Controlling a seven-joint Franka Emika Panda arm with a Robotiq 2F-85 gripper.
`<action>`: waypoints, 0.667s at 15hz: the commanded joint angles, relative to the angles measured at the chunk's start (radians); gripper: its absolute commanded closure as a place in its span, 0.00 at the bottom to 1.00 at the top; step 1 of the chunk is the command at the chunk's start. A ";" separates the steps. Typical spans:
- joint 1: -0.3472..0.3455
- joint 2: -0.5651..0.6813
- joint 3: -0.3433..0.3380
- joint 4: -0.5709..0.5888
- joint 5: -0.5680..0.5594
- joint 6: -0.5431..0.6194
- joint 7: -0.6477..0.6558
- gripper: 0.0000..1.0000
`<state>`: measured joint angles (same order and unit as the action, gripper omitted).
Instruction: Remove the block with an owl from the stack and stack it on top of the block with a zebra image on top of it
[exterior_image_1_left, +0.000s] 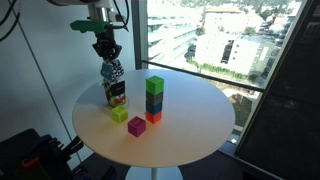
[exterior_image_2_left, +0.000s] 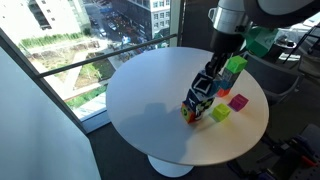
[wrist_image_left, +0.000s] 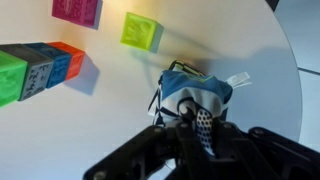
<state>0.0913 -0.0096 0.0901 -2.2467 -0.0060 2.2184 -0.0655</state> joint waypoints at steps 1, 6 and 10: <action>0.005 0.005 0.006 0.002 -0.027 0.021 0.038 0.92; 0.006 0.013 0.010 -0.003 -0.022 0.035 0.035 0.92; 0.006 0.017 0.010 -0.005 -0.018 0.043 0.032 0.92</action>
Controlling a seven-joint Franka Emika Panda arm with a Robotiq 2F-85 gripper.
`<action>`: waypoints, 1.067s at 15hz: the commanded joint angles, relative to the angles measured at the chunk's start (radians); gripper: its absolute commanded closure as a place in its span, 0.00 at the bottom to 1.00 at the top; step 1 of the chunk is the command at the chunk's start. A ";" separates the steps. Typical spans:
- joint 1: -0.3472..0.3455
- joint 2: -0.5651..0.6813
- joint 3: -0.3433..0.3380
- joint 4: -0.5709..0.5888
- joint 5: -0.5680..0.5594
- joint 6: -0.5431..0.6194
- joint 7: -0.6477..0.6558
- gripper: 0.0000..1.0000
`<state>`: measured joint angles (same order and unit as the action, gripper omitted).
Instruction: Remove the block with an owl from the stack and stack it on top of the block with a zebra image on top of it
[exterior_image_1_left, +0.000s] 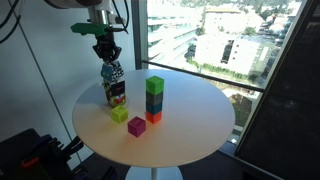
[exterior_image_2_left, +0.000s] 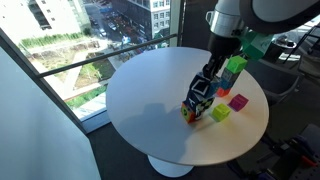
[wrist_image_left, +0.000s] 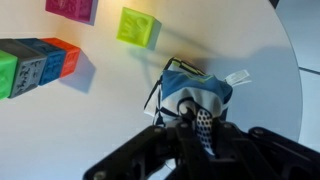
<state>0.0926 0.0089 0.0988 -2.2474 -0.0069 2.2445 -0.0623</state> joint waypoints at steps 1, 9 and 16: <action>0.004 0.000 0.002 -0.005 -0.017 0.018 0.029 0.92; 0.003 0.010 0.001 -0.004 -0.011 0.007 0.021 0.47; 0.001 0.000 -0.001 -0.004 -0.004 -0.006 0.010 0.00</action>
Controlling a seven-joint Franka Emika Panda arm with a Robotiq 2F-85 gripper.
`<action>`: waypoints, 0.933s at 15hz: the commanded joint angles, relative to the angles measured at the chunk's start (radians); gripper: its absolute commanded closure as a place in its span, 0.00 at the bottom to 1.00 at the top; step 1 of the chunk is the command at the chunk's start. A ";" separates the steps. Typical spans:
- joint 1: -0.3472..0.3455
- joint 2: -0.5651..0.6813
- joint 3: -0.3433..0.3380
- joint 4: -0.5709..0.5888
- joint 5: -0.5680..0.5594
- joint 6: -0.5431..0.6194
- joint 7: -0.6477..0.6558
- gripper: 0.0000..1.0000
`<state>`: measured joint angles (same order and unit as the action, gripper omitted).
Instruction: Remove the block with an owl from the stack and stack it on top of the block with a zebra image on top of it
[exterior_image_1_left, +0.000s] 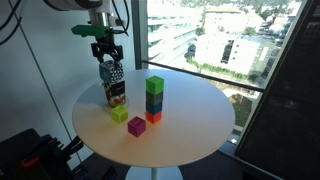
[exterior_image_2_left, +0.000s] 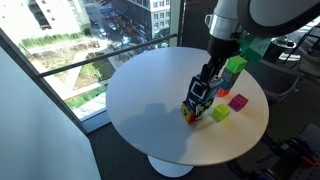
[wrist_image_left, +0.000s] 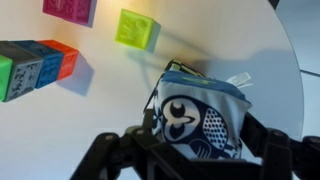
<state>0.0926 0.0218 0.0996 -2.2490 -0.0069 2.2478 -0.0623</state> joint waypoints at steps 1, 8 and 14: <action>0.000 -0.015 -0.003 -0.002 -0.004 -0.014 0.008 0.00; -0.005 -0.033 -0.007 0.003 0.073 -0.063 -0.045 0.00; -0.009 -0.067 -0.016 0.007 0.070 -0.088 -0.039 0.00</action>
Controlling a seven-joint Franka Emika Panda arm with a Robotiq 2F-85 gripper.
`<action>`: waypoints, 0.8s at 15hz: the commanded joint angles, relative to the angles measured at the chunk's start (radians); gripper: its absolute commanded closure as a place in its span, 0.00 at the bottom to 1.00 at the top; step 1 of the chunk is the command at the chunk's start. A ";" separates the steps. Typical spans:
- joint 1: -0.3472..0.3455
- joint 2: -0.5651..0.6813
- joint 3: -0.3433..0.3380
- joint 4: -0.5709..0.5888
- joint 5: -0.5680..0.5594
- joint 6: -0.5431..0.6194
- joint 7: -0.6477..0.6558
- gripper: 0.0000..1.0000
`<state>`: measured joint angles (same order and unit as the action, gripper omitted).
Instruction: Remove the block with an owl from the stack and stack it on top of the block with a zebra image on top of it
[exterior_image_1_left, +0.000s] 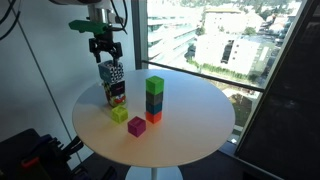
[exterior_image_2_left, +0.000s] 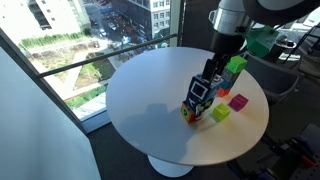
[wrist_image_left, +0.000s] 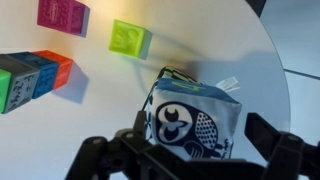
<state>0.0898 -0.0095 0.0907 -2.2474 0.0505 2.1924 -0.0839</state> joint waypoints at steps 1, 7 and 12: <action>-0.008 -0.044 -0.009 0.007 0.008 -0.034 -0.014 0.00; -0.021 -0.098 -0.025 0.009 -0.027 -0.057 0.016 0.00; -0.048 -0.140 -0.048 0.013 -0.076 -0.102 0.038 0.00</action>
<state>0.0586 -0.1168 0.0528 -2.2442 0.0142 2.1368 -0.0748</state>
